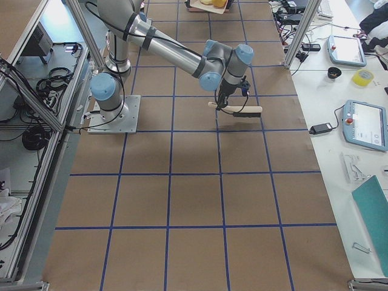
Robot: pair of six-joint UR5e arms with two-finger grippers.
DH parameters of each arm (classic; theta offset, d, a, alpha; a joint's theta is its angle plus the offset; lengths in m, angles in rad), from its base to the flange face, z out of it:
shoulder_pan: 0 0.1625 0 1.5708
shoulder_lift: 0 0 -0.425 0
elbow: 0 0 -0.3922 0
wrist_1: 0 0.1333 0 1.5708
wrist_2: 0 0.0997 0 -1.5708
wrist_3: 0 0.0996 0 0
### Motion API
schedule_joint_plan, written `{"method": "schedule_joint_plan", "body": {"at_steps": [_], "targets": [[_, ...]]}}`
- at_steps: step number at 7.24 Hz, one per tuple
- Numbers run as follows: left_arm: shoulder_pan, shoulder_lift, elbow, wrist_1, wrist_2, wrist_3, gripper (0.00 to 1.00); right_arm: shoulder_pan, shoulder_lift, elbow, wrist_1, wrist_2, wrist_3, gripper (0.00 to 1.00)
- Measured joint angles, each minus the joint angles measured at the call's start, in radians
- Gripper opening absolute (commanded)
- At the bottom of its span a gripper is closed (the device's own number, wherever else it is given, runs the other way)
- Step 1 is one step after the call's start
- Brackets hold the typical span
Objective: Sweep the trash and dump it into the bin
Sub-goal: 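Lift the dustpan toward the bin with the left gripper while the right returns the brush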
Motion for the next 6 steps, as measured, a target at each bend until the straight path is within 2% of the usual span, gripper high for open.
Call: {"method": "schedule_joint_plan", "body": {"at_steps": [3,4,5,6], "targets": [[0.149,-0.073,0.143,-0.023,0.005,0.2,0.0,-0.036,0.052,0.007,-0.066,-0.019,-0.091,0.0],[0.18,-0.107,0.211,-0.052,0.005,0.243,0.0,-0.038,0.065,0.006,-0.075,-0.029,-0.091,0.05],[0.208,-0.146,0.278,-0.073,0.004,0.29,0.0,-0.038,0.07,0.004,-0.079,-0.033,-0.088,0.24],[0.231,-0.189,0.337,-0.081,0.004,0.344,0.0,-0.038,0.071,-0.001,-0.08,-0.036,-0.086,0.72]]}}
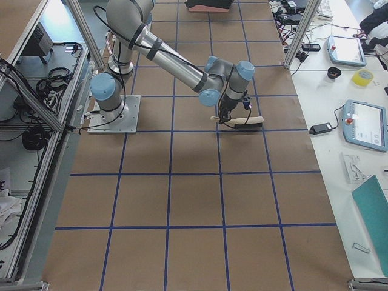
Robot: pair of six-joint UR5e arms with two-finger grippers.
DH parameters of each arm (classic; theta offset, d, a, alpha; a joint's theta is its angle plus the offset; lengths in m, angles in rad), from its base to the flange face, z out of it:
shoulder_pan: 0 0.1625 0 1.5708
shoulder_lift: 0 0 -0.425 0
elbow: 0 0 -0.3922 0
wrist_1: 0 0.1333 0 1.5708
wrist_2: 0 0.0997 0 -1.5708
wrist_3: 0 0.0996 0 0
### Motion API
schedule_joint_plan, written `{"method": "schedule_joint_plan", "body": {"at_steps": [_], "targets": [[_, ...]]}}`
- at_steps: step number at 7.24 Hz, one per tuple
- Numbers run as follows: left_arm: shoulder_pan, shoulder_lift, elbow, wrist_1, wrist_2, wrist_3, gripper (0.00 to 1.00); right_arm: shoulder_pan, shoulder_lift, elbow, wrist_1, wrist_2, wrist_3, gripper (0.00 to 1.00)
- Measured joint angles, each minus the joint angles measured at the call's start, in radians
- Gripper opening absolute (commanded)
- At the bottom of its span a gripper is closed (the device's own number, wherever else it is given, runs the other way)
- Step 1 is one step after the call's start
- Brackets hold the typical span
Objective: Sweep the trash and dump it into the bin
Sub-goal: 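Lift the dustpan toward the bin with the left gripper while the right returns the brush, then tilt the dustpan over the bin with the left gripper while the right releases the brush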
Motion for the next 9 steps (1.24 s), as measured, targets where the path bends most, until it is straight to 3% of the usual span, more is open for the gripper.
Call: {"method": "schedule_joint_plan", "body": {"at_steps": [1,4,6,7,9], "targets": [[0.016,-0.048,0.059,-0.002,0.0,0.055,0.0,0.0,0.001,-0.01,0.0,-0.001,0.003,1.0],[0.049,-0.17,0.161,0.044,-0.013,0.198,0.0,-0.001,-0.004,-0.032,0.008,0.001,0.019,1.0],[0.06,-0.216,0.173,0.139,-0.087,0.288,0.0,0.007,-0.062,-0.086,0.051,0.042,0.018,1.0],[0.062,-0.22,0.171,0.174,-0.15,0.34,0.0,0.011,-0.112,-0.125,0.102,0.079,0.018,1.0],[0.071,-0.208,0.164,0.203,-0.269,0.459,0.0,0.014,-0.223,-0.239,0.309,0.109,0.021,1.0]]}}
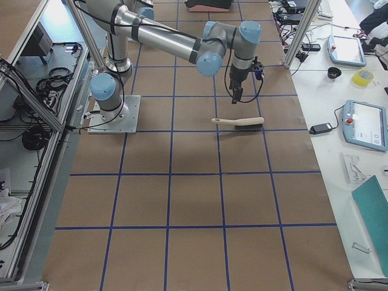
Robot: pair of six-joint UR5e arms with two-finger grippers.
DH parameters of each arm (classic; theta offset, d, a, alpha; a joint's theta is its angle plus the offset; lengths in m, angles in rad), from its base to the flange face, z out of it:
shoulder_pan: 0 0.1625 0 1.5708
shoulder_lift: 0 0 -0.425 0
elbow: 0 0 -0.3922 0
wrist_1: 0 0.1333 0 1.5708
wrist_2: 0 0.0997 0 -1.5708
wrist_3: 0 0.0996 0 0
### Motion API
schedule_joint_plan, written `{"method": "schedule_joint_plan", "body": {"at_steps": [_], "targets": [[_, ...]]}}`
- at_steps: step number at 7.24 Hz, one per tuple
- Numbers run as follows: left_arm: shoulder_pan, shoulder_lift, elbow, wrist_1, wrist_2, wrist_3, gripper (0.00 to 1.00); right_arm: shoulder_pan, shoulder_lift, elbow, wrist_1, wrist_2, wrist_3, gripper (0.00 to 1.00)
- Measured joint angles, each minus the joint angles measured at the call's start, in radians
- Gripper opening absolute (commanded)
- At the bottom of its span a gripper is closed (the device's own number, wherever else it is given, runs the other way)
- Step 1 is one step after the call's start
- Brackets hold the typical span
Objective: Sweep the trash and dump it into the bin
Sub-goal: 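Tilt the dustpan over the bin with the left gripper while the right releases the brush, then hold the dustpan tipped over the bin with the left gripper to empty it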
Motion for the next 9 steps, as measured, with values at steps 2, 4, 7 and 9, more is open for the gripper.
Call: {"method": "schedule_joint_plan", "body": {"at_steps": [2,4,7,9], "targets": [[0.007,0.015,-0.012,0.019,-0.103,0.091,0.0,0.041,-0.077,-0.069,0.159,0.01,0.105,1.0],[0.008,0.04,-0.049,0.054,-0.167,0.159,0.0,0.23,-0.102,-0.081,0.193,0.002,0.378,1.0],[0.021,0.088,-0.123,0.099,-0.263,0.253,0.0,0.314,-0.11,-0.074,0.183,0.011,0.468,1.0],[0.031,0.137,-0.198,0.103,-0.397,0.358,0.0,0.32,-0.117,-0.073,0.089,0.072,0.442,1.0]]}}
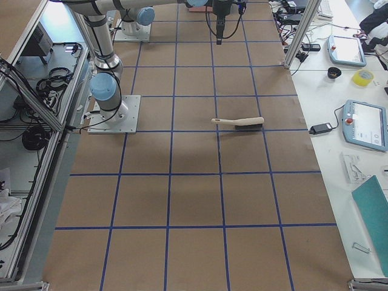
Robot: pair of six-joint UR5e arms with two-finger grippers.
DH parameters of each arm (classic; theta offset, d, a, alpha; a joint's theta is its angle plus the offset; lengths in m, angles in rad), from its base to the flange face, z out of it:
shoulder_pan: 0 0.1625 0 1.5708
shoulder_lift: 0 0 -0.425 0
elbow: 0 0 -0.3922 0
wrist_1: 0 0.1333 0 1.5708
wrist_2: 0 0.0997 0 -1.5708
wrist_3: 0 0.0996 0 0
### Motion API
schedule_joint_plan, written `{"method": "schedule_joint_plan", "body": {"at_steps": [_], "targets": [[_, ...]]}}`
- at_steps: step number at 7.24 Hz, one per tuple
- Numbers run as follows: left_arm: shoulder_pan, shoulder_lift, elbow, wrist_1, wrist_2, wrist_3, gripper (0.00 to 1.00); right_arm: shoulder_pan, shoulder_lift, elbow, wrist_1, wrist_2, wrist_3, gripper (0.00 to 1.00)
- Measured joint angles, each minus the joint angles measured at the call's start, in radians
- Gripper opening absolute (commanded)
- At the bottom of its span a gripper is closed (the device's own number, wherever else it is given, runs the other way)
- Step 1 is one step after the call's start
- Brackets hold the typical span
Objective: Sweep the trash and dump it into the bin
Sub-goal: 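Hold the dustpan tipped over the bin with the left gripper to empty it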
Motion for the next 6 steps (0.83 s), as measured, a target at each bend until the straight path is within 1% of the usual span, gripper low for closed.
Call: {"method": "schedule_joint_plan", "body": {"at_steps": [1,3,4,6], "targets": [[0.012,0.026,-0.045,0.001,-0.076,0.103,0.0,0.001,0.003,0.008,-0.055,0.02,-0.024,1.0],[0.041,0.073,-0.122,-0.001,-0.22,0.288,0.0,0.002,-0.001,0.057,-0.081,0.025,-0.033,1.0],[0.06,0.097,-0.162,-0.001,-0.27,0.342,0.0,0.003,-0.008,0.071,-0.076,0.001,-0.033,1.0],[0.08,0.139,-0.221,-0.002,-0.324,0.414,0.0,0.003,-0.038,0.077,-0.053,-0.083,-0.034,1.0]]}}
